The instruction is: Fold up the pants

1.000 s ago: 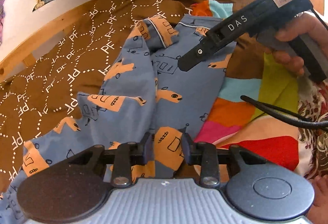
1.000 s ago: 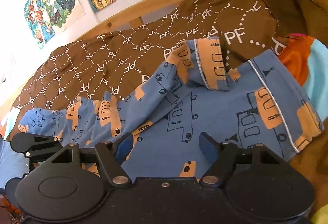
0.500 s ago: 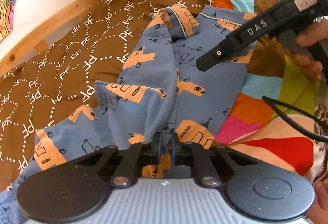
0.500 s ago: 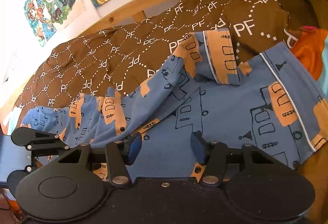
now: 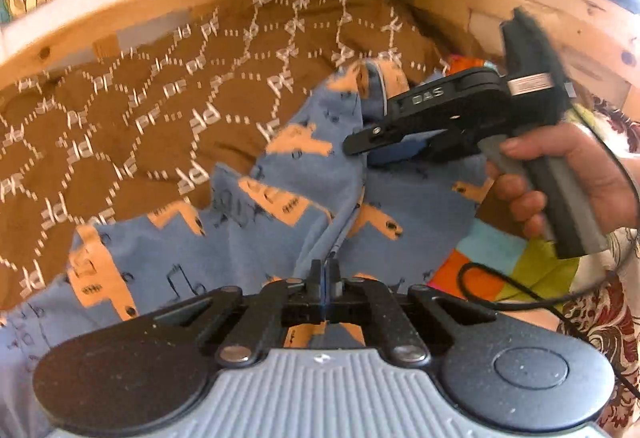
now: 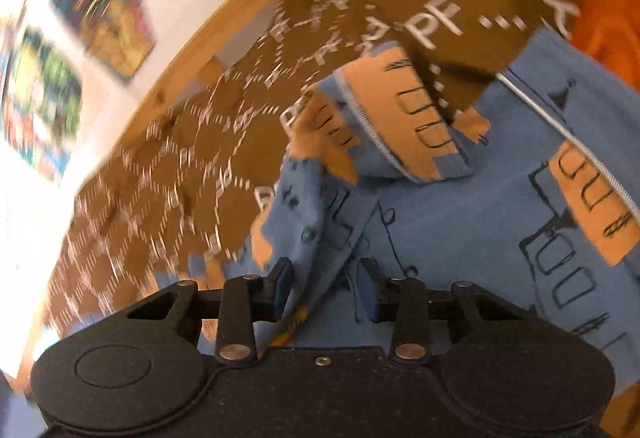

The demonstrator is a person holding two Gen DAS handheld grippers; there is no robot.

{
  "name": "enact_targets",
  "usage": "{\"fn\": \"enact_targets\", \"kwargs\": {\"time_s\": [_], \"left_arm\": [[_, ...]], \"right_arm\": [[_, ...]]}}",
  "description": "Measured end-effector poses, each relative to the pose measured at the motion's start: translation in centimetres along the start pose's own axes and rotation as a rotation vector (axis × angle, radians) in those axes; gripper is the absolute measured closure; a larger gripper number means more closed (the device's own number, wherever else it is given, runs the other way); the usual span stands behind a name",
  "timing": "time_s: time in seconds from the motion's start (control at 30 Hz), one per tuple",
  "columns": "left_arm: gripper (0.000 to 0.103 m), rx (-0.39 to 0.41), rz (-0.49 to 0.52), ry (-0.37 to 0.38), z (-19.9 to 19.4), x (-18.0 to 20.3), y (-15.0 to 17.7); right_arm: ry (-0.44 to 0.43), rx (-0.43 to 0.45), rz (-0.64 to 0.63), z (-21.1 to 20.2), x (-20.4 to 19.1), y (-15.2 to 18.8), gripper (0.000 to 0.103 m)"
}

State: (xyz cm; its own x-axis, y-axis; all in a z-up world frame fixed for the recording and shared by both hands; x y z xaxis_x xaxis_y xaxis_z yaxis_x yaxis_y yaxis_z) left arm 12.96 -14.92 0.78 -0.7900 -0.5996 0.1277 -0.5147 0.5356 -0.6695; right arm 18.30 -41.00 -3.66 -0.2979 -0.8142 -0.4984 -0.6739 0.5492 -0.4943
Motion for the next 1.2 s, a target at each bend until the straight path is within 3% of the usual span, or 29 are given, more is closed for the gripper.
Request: {"fn": "enact_targets", "kwargs": {"time_s": [0.1,0.23,0.33,0.43,0.5,0.6,0.67,0.8,0.93,1.03,1.2], "left_arm": [[0.103,0.011,0.01,-0.016,-0.8,0.1,-0.3],[0.103,0.023,0.0,-0.029,-1.6,-0.1,-0.3],[0.103,0.04,0.001,-0.029,-2.1,0.0,-0.4],[0.103,0.053,0.01,-0.019,-2.4,0.2,-0.4],[0.103,0.053,0.01,-0.004,-2.4,0.3,-0.2],[0.103,0.036,0.015,0.009,-2.2,0.5,0.2],[0.103,0.018,0.009,0.016,-2.0,0.6,0.5],[0.103,0.02,0.005,0.003,-2.5,0.4,0.3],[0.103,0.024,-0.01,0.0,-2.8,0.0,-0.1],[0.103,0.023,-0.005,-0.006,-2.8,0.1,0.0],[0.103,0.028,-0.009,-0.01,-3.0,0.2,0.2]], "right_arm": [[-0.016,-0.012,0.115,0.9,0.6,-0.5,0.066],[-0.021,-0.006,0.208,1.8,0.7,-0.9,0.095],[-0.017,0.05,0.248,0.6,1.0,-1.4,0.098],[-0.02,0.14,0.151,-2.5,-0.3,-1.7,0.098],[0.009,0.207,0.02,-5.2,-1.6,-1.4,0.098],[0.058,0.178,-0.065,-6.4,-1.4,-0.4,0.091],[0.057,0.111,0.016,-5.4,0.4,0.3,0.084],[0.002,0.043,0.236,-4.0,3.6,1.9,0.081],[-0.002,0.052,0.257,-4.2,4.1,2.6,0.081],[-0.009,0.068,0.306,-4.8,5.1,2.6,0.071],[0.053,0.101,0.316,-5.0,5.5,1.9,0.068]]}}
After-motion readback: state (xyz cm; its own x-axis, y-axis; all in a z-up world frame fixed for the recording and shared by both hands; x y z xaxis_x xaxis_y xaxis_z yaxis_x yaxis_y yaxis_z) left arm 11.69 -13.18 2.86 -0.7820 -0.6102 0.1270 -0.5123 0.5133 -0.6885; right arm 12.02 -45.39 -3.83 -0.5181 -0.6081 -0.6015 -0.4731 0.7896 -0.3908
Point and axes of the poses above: each gripper's, at about its wrist camera, not at the fingertips, and z roughly the way its jaws point, x to its right, y to its underside, the point moved 2 cm from there along z, roughly the way its jaws point, and after that the axes turned 12 degrees about y, right-handed, at the moved point
